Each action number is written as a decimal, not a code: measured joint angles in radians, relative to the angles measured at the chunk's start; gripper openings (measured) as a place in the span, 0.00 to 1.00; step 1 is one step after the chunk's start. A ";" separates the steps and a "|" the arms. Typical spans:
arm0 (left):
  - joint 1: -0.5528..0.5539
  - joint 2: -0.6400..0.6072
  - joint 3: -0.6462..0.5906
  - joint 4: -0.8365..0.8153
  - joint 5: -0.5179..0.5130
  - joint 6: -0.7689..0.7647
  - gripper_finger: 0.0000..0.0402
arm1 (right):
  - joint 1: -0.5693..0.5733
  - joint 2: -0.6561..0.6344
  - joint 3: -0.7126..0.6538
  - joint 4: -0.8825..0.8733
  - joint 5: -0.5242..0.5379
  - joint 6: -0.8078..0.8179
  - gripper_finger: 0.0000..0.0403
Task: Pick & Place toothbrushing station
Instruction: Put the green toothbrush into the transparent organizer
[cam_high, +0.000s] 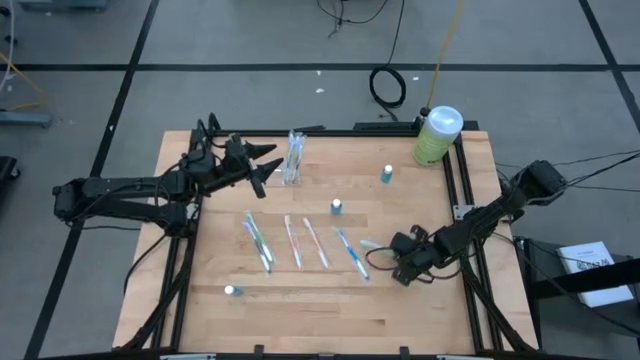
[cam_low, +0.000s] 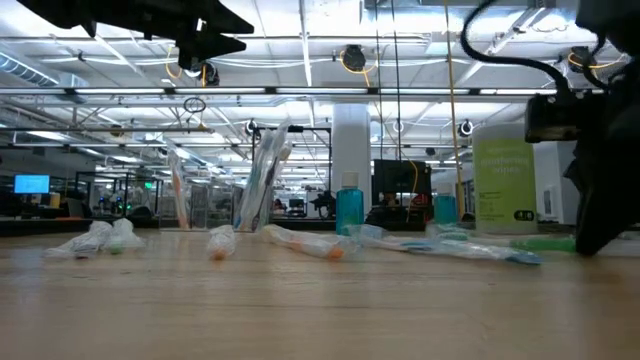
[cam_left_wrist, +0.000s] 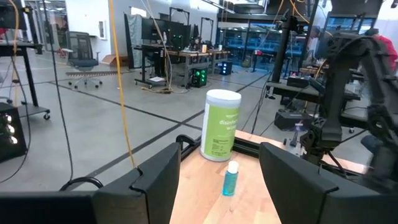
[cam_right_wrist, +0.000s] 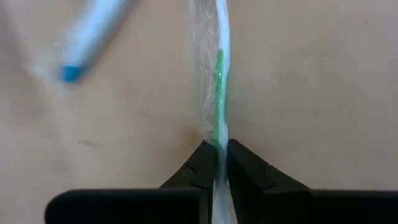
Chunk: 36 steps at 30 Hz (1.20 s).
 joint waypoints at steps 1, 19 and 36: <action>-0.001 0.000 0.000 0.000 0.001 0.000 0.56 | 0.000 -0.031 0.000 -0.011 0.019 -0.004 0.04; -0.035 0.252 -0.001 0.278 0.242 0.039 0.56 | -0.057 -0.360 -0.062 0.542 0.474 -0.719 0.04; -0.139 0.626 0.151 0.569 0.398 0.104 0.56 | -0.307 -0.324 -0.245 1.210 -0.034 -0.928 0.04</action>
